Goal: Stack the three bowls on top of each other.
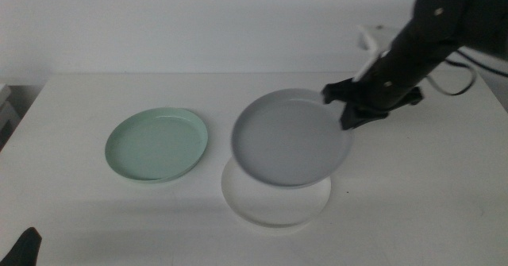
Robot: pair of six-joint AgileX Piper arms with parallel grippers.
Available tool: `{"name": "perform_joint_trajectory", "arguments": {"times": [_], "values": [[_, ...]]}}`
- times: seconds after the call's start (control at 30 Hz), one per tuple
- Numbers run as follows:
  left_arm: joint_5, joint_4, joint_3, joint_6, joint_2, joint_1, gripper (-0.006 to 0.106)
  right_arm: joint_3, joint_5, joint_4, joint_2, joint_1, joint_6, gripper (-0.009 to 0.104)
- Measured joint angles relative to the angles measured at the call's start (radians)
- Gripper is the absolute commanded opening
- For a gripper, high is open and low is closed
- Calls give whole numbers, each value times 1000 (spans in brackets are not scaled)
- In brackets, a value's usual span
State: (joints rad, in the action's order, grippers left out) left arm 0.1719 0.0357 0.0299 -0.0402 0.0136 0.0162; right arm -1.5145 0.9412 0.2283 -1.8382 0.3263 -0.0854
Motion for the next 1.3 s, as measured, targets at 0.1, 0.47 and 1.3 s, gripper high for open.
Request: {"name": "perform_joint_trajectory", "arguments": {"times": [0.1, 0.47, 1.3], "values": [[0, 0, 0, 0, 0, 0, 90, 0, -30, 1, -31, 37, -10, 0], [0, 0, 0, 0, 0, 0, 90, 1, -57, 43, -154, 50, -5, 0], [0, 0, 0, 0, 0, 0, 90, 5, 74, 46, 235, 38, 165, 73]]}}
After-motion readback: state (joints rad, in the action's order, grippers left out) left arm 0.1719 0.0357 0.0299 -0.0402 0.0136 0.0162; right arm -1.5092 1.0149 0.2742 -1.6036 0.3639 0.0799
